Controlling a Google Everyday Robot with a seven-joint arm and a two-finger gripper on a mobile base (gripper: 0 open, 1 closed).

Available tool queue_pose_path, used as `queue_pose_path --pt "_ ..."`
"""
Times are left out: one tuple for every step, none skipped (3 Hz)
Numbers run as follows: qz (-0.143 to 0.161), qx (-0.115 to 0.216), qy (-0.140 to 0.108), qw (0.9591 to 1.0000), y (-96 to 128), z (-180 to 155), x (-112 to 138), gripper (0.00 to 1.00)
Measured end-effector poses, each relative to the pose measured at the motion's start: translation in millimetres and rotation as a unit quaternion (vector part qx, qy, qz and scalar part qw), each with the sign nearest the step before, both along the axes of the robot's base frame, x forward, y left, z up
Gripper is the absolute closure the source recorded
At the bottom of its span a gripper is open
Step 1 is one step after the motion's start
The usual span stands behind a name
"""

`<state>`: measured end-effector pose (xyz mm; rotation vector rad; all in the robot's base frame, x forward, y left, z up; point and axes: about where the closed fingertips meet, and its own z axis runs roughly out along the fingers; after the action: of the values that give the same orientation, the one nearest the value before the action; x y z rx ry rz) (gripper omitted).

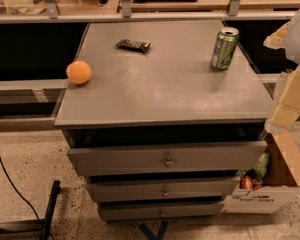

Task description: Move green can near rxbar chocolate

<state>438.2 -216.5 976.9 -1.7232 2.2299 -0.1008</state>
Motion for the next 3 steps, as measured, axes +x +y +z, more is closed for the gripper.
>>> queue_pose_path --pt "0.0 0.0 -0.001 1.0 0 0 0 0.0" --pt "-0.006 0.006 -0.02 0.9998 -5 4 26 0.0" --pt "-0.013 0.015 -0.046 0.9988 -16 9 71 0.0"
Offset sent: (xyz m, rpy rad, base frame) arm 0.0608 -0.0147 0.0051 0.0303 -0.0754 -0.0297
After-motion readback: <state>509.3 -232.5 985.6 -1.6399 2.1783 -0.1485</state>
